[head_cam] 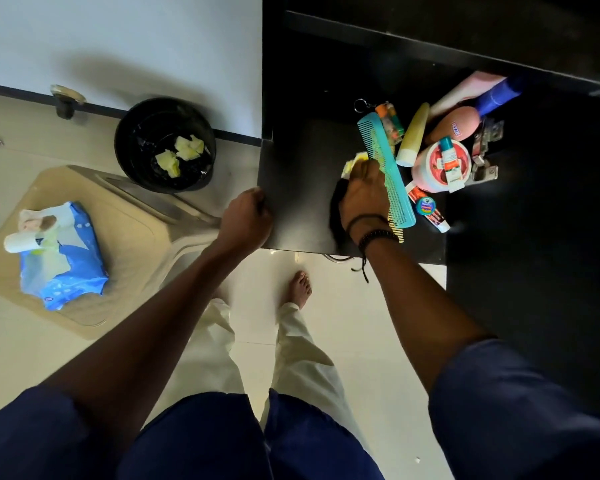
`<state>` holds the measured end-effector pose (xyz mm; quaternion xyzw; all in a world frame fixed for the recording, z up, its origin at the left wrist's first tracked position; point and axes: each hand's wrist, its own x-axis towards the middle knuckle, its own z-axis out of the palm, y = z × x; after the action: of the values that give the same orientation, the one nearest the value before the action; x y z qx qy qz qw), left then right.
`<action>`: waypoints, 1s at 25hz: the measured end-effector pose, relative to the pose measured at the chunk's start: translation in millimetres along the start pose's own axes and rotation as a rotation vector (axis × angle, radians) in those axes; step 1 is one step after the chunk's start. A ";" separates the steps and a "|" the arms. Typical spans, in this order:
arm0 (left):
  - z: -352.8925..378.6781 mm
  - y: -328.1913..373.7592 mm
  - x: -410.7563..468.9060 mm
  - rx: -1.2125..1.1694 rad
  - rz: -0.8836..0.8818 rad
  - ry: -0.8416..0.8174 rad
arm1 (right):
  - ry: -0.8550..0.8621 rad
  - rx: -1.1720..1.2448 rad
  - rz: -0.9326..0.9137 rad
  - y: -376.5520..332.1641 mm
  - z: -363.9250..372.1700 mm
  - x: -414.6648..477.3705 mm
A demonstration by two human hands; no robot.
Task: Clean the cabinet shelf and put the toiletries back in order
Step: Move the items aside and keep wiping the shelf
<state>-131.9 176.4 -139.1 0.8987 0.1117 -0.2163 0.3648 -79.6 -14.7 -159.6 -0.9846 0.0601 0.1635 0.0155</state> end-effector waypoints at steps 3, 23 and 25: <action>-0.5 -2.4 0.9 -0.001 0.037 -0.001 | 0.017 -0.058 -0.010 -11.6 -5.8 38.1; -14.9 -7.0 -3.8 -0.057 0.058 -0.053 | 0.009 0.086 -0.124 -39.8 -37.3 83.6; -14.4 -8.9 -2.3 -0.066 0.048 -0.060 | -0.028 0.119 -0.155 -44.2 -40.1 83.5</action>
<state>-132.7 192.8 -134.2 0.8818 0.0865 -0.2304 0.4023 17.2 17.6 -148.2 -0.9813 -0.0068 0.1715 0.0877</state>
